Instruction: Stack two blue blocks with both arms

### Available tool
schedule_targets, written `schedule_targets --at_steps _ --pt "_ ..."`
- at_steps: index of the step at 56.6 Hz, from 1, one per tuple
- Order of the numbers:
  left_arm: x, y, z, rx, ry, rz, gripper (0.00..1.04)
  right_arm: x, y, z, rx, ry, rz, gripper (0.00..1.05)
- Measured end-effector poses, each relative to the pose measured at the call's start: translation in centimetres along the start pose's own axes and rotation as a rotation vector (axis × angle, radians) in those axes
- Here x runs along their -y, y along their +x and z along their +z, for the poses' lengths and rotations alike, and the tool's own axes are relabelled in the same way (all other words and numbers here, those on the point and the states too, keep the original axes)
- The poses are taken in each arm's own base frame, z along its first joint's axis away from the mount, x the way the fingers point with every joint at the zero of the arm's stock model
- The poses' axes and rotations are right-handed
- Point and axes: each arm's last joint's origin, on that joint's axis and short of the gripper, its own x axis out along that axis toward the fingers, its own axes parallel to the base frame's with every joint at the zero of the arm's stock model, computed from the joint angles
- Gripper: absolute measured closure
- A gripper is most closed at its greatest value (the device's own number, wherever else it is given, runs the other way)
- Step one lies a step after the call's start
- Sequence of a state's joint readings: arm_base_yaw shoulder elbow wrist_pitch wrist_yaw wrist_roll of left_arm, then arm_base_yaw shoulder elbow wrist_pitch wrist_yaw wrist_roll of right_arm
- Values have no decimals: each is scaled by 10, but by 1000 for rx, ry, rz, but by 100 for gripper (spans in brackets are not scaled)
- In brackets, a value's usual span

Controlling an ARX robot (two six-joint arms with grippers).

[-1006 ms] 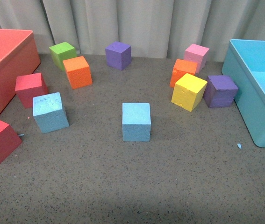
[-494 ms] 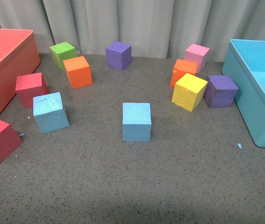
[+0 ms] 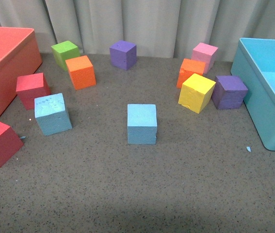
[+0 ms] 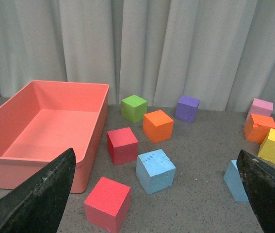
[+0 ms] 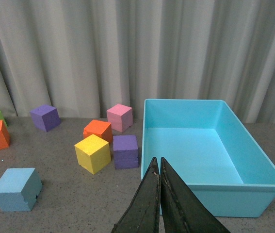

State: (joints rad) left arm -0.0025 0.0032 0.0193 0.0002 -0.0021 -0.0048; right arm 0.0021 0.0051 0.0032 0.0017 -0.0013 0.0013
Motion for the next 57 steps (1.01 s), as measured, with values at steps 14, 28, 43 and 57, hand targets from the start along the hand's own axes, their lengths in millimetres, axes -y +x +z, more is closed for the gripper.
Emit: schedule_targets --at_steps 14,28,43,57 --pt "0 0 0 0 0 0 7 0 0 0 0 -1 0 70" --pt "0 0 0 0 0 0 7 0 0 0 0 -1 0 27" --pt "-1 12 -2 -350 -71 -2 7 0 0 0 1 -1 0 10" --pt "9 97 34 -457 -110 -41 7 0 0 0 1 -1 0 9"
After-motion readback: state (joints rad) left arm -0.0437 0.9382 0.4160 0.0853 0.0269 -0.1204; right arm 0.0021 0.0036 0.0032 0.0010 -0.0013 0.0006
